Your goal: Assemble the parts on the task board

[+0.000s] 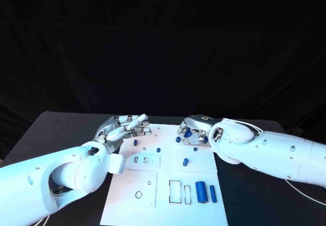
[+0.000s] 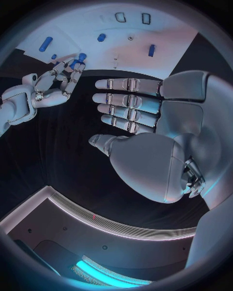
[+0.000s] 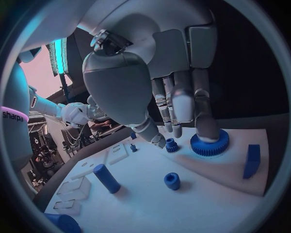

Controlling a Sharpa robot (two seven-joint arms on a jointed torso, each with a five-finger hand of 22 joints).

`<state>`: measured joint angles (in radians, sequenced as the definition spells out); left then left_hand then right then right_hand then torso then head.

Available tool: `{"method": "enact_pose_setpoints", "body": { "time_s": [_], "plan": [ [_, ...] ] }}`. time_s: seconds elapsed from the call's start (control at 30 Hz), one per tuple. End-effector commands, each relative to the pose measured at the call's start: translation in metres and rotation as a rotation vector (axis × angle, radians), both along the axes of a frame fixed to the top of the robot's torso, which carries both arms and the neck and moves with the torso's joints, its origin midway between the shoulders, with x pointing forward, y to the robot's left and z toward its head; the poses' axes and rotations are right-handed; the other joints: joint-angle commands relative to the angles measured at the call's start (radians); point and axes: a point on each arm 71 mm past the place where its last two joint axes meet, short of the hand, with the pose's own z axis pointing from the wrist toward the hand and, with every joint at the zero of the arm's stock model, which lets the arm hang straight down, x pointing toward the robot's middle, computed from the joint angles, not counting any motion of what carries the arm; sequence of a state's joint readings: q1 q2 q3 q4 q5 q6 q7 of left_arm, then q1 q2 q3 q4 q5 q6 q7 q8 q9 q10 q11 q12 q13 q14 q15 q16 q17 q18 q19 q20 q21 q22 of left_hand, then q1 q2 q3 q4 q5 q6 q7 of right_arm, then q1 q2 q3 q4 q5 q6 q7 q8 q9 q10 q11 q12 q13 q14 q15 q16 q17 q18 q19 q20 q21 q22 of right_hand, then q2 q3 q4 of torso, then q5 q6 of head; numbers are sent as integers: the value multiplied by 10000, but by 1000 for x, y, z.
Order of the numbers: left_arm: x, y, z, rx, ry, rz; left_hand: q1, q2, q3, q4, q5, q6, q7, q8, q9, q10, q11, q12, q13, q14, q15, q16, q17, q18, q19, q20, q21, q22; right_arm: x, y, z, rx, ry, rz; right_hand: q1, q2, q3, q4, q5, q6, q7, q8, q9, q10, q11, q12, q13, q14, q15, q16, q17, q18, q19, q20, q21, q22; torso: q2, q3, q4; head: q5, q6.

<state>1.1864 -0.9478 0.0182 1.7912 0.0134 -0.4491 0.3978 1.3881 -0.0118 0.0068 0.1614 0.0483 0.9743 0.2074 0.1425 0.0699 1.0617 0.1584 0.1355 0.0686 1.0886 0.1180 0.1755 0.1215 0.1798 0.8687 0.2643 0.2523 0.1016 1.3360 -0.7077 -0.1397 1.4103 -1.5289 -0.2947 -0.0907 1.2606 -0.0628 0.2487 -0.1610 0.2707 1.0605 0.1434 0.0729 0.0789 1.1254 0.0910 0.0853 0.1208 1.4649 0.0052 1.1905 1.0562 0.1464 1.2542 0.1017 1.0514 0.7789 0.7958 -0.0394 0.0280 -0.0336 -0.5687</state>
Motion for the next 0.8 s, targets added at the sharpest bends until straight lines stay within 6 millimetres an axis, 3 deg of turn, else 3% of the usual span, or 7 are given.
{"method": "enact_pose_setpoints", "body": {
  "time_s": [0.03, 0.47, 0.8],
  "plan": [
    [-1, -3, 3, -99, -157, -268, 91, -6, -9, -59, 31, 76, 12, -48, -7, 72, -8, -60, 10, 69, 3, -46, 11, 58, 74, 14, 45, -19, 1, 1, -1, -708, -271, -155, -1, -121, 79, 85, 80, 52, 21, -47, 12, -85, -18, 53, 28, 462, -5, 468, 480, -222, 156, 7, 466, 620, 70, 1, 15, -3, -1],
    [-1, -1, 4, -79, -118, -275, 69, -1, -31, -53, 31, 71, 21, -71, -11, 67, 0, -87, 6, 57, 9, -76, 13, 55, 78, 12, 41, -27, 1, 7, -1, -923, -347, -181, 25, -206, 372, 304, 93, 103, 21, -40, 32, 17, -30, 125, 73, 526, -8, 1462, 1554, -402, 515, 54, 1494, 2038, 158, -6, 32, -5, 120],
    [-1, -2, 4, -83, -93, -323, 69, -1, -31, -53, 31, 71, 21, -71, -11, 67, 0, -87, 6, 57, 9, -76, 13, 55, 78, 12, 41, -27, 1, 13, -2, -980, -298, -104, 10, -225, 525, 436, 55, 131, 11, -34, 41, 198, -65, 200, 107, 523, -24, 1678, 1749, -492, 716, 51, 1940, 2682, 197, -20, 58, -26, 116]
  ]
}}
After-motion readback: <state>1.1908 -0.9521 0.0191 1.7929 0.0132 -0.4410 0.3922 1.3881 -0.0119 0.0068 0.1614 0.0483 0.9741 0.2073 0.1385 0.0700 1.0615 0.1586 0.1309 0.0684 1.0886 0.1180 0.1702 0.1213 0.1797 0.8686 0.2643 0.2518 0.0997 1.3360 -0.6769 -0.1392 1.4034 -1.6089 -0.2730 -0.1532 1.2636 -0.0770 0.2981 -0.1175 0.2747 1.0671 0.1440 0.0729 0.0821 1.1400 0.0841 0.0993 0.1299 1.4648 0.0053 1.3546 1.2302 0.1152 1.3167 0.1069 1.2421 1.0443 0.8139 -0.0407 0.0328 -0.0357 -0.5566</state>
